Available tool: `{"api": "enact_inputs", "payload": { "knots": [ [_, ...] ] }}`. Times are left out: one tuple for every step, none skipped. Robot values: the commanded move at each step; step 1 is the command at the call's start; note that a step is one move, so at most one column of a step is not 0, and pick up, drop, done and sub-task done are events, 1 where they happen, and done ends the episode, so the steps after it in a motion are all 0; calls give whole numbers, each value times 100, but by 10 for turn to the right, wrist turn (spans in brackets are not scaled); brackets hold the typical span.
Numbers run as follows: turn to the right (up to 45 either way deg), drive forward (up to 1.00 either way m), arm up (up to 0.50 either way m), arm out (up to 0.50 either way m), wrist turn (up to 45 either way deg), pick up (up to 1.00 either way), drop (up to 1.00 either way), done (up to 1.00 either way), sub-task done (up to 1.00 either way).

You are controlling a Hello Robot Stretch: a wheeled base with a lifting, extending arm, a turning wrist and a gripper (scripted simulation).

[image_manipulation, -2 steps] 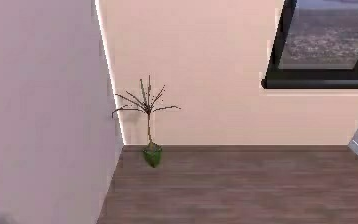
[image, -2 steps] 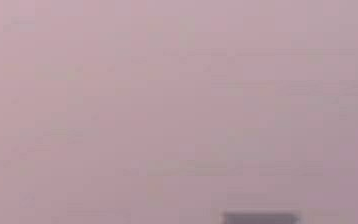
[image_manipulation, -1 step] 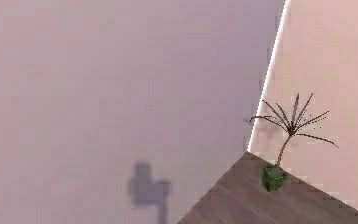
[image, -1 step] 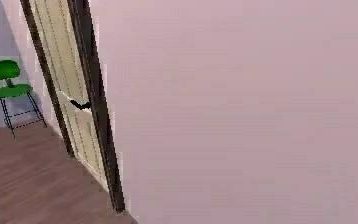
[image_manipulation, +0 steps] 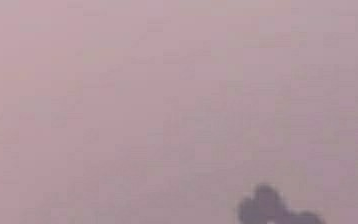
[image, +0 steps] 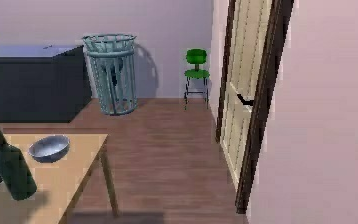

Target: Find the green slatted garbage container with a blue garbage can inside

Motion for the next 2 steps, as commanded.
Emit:
{"api": "enact_inputs", "payload": {
  "knots": [
    [0,100,0,0,0,0,0,0,0],
    [0,100,0,0,0,0,0,0,0]
  ]
}}
